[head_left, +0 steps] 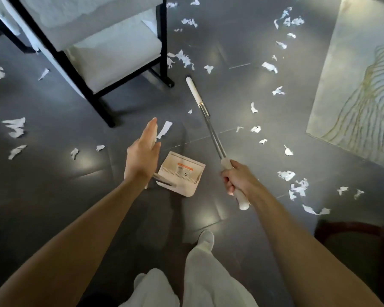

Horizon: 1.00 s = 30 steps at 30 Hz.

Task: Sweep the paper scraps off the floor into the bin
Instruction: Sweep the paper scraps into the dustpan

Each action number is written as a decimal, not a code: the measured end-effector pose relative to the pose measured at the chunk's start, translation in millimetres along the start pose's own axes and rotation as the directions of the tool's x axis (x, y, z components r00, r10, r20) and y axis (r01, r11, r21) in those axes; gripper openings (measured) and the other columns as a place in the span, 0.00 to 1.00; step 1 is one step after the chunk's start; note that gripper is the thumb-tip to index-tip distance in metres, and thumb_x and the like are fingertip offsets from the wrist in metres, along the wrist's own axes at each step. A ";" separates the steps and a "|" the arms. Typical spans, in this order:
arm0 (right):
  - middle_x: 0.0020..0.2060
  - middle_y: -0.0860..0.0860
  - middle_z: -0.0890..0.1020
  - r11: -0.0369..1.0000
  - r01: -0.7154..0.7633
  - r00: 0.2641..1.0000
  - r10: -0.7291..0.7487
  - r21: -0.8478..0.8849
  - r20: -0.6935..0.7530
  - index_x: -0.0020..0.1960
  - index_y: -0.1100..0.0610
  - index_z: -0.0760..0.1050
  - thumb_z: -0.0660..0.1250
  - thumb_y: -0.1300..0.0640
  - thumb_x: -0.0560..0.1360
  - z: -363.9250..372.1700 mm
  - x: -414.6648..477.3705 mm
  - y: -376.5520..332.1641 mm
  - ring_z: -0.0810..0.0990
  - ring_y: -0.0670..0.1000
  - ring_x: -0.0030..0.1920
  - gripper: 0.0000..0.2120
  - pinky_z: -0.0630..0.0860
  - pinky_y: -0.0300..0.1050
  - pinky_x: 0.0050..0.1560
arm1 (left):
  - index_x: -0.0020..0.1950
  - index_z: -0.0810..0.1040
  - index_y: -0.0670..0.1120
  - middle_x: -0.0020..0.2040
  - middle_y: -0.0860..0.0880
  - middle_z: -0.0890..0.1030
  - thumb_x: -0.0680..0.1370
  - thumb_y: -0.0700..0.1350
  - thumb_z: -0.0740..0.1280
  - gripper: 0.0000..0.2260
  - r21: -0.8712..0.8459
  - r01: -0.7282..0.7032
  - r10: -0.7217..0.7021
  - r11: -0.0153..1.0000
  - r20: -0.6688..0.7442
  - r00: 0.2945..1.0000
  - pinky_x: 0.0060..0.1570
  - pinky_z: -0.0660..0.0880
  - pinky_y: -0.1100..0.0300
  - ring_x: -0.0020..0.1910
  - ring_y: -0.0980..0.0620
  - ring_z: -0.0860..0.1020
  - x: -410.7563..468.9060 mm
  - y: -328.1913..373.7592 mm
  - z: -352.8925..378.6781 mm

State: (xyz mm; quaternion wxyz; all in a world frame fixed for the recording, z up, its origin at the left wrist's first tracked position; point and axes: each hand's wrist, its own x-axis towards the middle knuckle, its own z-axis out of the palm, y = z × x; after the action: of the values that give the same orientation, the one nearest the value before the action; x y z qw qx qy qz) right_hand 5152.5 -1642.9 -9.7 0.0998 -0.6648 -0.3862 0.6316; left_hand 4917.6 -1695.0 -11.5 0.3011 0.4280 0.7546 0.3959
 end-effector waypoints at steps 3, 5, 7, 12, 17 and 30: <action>0.27 0.54 0.69 0.995 -0.013 0.999 0.017 0.099 -0.041 0.50 0.56 0.72 0.60 0.72 0.74 -41.4 31.6 -39.8 0.64 0.46 0.19 0.13 0.63 0.32 0.20 | 0.71 0.59 0.64 0.72 0.54 0.69 0.80 0.40 0.60 0.25 -0.050 -0.016 0.016 0.999 -0.003 1.000 0.71 0.61 0.55 0.71 0.52 0.67 51.1 33.9 30.6; 0.27 0.55 0.71 0.993 -0.015 0.997 0.025 0.121 -0.078 0.55 0.54 0.74 0.61 0.72 0.73 -63.3 56.7 -65.1 0.65 0.47 0.20 0.16 0.64 0.33 0.20 | 0.71 0.60 0.64 0.71 0.55 0.70 0.80 0.39 0.59 0.26 -0.089 -0.031 0.030 0.996 -0.011 0.999 0.71 0.61 0.58 0.71 0.54 0.67 86.8 57.2 47.1; 0.27 0.55 0.71 0.992 -0.010 0.994 0.024 0.124 -0.106 0.56 0.54 0.74 0.61 0.71 0.73 -82.3 85.1 -92.0 0.65 0.47 0.21 0.17 0.65 0.34 0.21 | 0.72 0.61 0.64 0.71 0.56 0.70 0.79 0.39 0.59 0.26 -0.099 -0.037 0.036 0.994 -0.010 0.999 0.70 0.60 0.61 0.71 0.57 0.67 126.5 78.7 61.7; 0.30 0.56 0.72 0.995 -0.020 0.990 0.034 0.101 -0.140 0.48 0.57 0.74 0.62 0.70 0.73 -114.9 161.7 -176.8 0.67 0.49 0.25 0.10 0.66 0.36 0.23 | 0.68 0.61 0.68 0.70 0.58 0.70 0.79 0.39 0.59 0.26 -0.136 -0.079 0.081 0.988 0.013 0.997 0.69 0.60 0.62 0.71 0.57 0.67 243.1 122.1 92.3; 0.31 0.57 0.74 0.999 0.030 0.982 -0.026 0.017 -0.187 0.44 0.59 0.74 0.63 0.66 0.73 -125.1 250.4 -272.2 0.69 0.51 0.27 0.04 0.70 0.45 0.33 | 0.70 0.60 0.65 0.70 0.57 0.71 0.79 0.38 0.58 0.27 -0.066 -0.181 0.184 0.981 0.046 0.982 0.66 0.59 0.63 0.70 0.53 0.68 378.4 160.0 120.3; 0.30 0.54 0.72 0.976 0.024 0.993 0.001 0.218 -0.115 0.51 0.58 0.73 0.68 0.63 0.76 -226.9 495.1 -547.2 0.68 0.44 0.21 0.06 0.67 0.34 0.20 | 0.74 0.63 0.57 0.69 0.58 0.71 0.79 0.38 0.62 0.26 0.044 -0.197 0.198 0.979 -0.005 0.980 0.63 0.65 0.72 0.67 0.61 0.70 744.5 268.0 211.5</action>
State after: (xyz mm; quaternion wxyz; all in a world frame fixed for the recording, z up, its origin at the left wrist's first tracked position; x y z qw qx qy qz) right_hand 5101.0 -872.6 -6.4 0.1981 -0.6826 -0.3119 0.6305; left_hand 4857.9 -879.0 24.8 0.2473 0.5053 0.7182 0.4094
